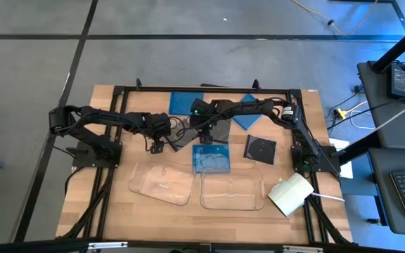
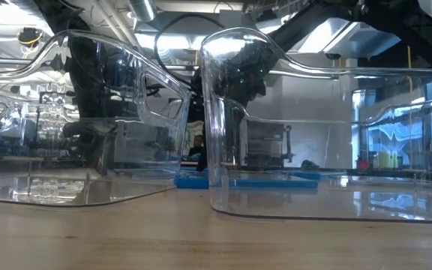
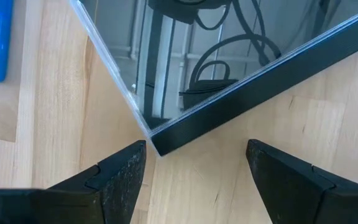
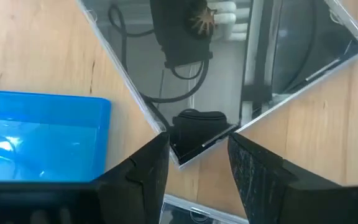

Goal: Pick & place jewel cases by type
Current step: Put the left black CD case into the left transparent bin

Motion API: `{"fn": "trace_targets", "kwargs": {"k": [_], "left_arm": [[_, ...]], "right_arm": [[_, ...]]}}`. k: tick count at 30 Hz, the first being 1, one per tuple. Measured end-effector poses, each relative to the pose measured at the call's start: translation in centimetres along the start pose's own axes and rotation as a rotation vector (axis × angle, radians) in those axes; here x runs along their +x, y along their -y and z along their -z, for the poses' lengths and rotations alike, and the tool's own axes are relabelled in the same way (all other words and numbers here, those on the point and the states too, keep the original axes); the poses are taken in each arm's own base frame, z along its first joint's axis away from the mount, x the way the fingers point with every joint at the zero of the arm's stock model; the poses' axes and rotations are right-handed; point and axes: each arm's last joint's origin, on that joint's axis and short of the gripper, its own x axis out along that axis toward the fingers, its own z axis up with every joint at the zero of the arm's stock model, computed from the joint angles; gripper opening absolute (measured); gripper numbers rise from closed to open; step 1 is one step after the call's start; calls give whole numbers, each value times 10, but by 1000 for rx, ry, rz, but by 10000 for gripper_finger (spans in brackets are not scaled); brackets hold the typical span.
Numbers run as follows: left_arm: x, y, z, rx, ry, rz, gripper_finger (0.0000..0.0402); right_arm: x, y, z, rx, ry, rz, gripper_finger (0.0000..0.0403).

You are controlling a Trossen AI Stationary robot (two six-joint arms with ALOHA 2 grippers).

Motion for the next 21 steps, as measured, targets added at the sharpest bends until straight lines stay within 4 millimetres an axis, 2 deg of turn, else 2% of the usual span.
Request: {"fn": "trace_targets", "kwargs": {"k": [10, 15, 21], "left_arm": [[0, 1, -1, 22, 7, -2, 278], [0, 5, -4, 179, 28, -36, 278], [-1, 9, -7, 308, 34, -86, 278]], "right_arm": [[2, 0, 2, 27, -19, 9, 168], [11, 2, 5, 41, -32, -3, 168], [10, 3, 5, 56, -23, 1, 168]]}}
